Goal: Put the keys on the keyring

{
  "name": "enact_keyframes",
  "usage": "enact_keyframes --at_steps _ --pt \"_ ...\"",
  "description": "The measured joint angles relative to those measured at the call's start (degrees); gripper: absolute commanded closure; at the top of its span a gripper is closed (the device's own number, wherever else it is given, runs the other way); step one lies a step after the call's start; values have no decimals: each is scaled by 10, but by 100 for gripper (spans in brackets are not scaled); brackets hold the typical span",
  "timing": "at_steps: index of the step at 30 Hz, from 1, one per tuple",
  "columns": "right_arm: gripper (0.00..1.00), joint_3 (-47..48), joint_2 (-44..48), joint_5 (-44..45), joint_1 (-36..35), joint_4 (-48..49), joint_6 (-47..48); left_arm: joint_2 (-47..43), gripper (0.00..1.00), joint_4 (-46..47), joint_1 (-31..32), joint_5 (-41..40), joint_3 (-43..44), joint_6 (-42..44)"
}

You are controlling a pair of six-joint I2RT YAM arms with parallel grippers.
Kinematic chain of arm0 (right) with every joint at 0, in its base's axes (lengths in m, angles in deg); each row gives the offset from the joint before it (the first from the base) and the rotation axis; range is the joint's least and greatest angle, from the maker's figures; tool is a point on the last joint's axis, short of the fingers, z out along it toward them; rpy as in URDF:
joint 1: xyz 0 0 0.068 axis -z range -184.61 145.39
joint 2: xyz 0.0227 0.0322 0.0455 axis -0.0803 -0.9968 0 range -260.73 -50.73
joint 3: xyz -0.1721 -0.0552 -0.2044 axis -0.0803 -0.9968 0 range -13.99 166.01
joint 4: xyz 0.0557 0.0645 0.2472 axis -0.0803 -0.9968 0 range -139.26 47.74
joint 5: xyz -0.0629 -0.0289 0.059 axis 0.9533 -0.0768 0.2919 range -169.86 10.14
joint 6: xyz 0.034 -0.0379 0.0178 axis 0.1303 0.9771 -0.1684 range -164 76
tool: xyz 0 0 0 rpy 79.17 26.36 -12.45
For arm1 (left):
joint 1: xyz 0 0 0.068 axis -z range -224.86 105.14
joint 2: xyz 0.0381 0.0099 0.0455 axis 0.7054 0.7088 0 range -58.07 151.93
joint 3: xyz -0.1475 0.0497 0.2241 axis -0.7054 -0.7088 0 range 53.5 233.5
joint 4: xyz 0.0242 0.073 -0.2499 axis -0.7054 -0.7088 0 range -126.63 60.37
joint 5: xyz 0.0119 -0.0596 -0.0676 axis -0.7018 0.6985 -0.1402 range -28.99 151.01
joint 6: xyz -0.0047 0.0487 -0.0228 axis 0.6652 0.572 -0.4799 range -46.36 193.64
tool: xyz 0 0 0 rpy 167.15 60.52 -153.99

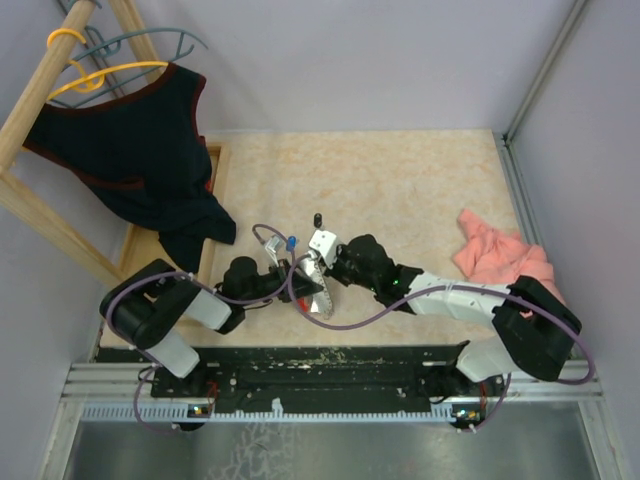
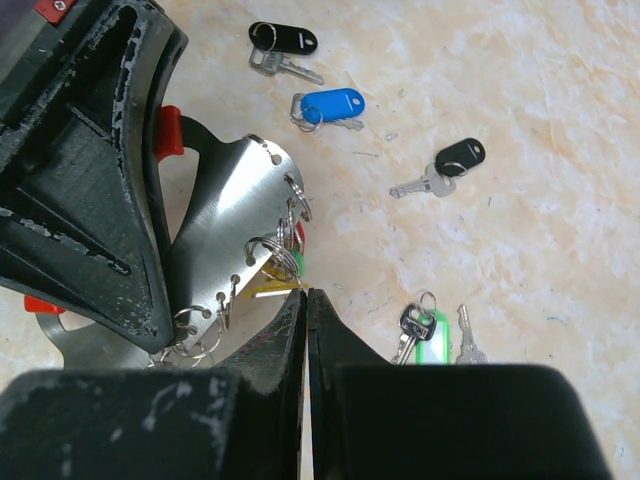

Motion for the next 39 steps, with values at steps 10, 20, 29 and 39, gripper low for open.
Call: enact_keyframes --at_steps 10,20,29,39 --pt "78 -25 14 73 14 12 -17 -55 99 -105 0 13 7 49" --pt "77 -116 57 -5 31 110 -31 -141 99 -449 0 3 161 221" --pt "84 -235 82 -51 31 283 -26 -107 99 -782 7 -50 367 378" --pt "82 -288 -32 -115 29 586 -36 -45 98 -1063 71 -195 549 482"
